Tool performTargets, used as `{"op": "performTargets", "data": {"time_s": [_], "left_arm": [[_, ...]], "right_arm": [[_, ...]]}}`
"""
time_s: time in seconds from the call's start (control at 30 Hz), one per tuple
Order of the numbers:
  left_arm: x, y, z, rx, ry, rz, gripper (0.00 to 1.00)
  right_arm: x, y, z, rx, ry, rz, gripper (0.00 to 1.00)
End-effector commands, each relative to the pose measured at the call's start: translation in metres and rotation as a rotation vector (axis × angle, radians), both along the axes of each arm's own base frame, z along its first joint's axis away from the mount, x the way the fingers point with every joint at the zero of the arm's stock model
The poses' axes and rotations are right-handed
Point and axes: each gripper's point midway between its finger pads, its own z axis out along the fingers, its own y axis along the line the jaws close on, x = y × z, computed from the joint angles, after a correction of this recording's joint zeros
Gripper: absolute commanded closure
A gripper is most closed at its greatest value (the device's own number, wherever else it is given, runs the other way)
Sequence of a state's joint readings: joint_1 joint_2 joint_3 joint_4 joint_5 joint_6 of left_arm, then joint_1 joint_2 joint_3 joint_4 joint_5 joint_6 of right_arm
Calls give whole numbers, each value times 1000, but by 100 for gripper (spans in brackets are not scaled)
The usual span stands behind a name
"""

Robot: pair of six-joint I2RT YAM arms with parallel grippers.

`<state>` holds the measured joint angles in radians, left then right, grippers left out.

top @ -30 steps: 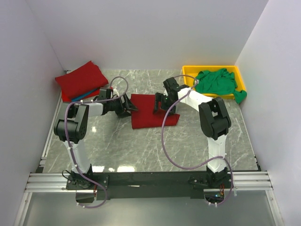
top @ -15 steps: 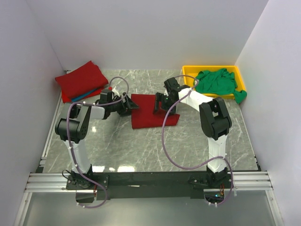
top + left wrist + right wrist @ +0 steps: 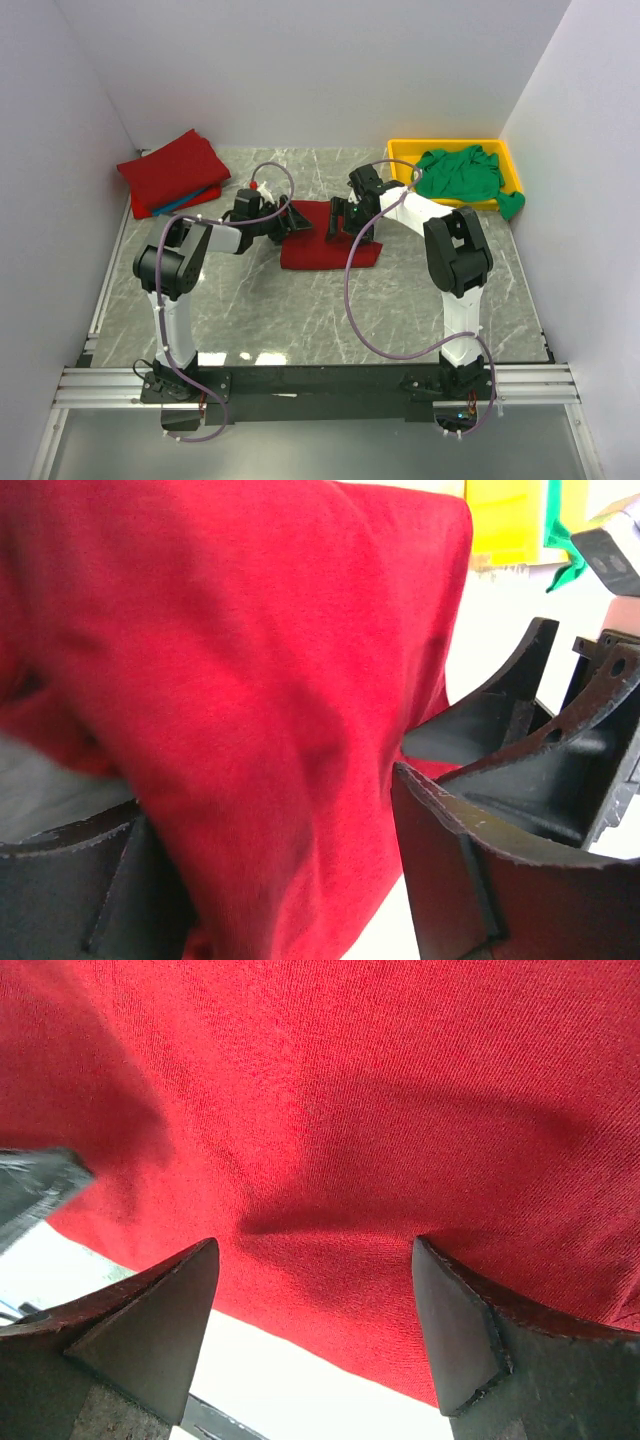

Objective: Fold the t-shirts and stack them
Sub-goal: Neatly place the folded tshirt to the corner

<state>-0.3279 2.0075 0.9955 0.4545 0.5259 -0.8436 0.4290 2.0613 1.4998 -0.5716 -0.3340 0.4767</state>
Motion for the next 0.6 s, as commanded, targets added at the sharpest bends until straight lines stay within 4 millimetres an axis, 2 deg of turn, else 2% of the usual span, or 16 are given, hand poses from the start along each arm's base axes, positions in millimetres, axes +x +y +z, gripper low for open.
{"op": "performTargets", "data": {"time_s": [0.0, 0.07, 0.17, 0.2, 0.27, 0.3, 0.33, 0.37, 0.43, 0.5, 0.53, 0.57], "left_arm": [[-64, 10, -95, 201, 320, 5, 25], [-65, 5, -96, 218, 327, -4, 28], [-63, 8, -100, 259, 353, 18, 49], [-62, 10, -100, 272, 355, 24, 63], [-57, 18, -97, 337, 359, 52, 81], [-55, 22, -96, 365, 360, 59, 96], [-41, 29, -90, 419, 321, 84, 99], [-43, 35, -86, 459, 335, 86, 100], [-21, 46, -69, 518, 279, 115, 100], [-14, 57, -55, 572, 276, 125, 100], [4, 57, -37, 583, 225, 125, 100], [12, 67, -32, 616, 222, 144, 100]], "right_arm": [[-25, -9, -27, -51, 102, 24, 16], [-27, -9, -27, -51, 104, 25, 16], [-29, -10, -26, -52, 103, 27, 16], [-28, -10, -23, -49, 96, 27, 16], [-29, -11, -21, -51, 92, 30, 16], [-29, -11, -17, -50, 85, 29, 16], [-28, -12, -15, -52, 80, 29, 16], [-29, -14, -12, -60, 81, 35, 15], [-23, -16, -2, -67, 54, 31, 13], [-23, -21, 6, -91, 45, 37, 13], [-18, -21, 13, -99, 26, 39, 12], [-17, -24, 16, -112, 20, 46, 12]]}}
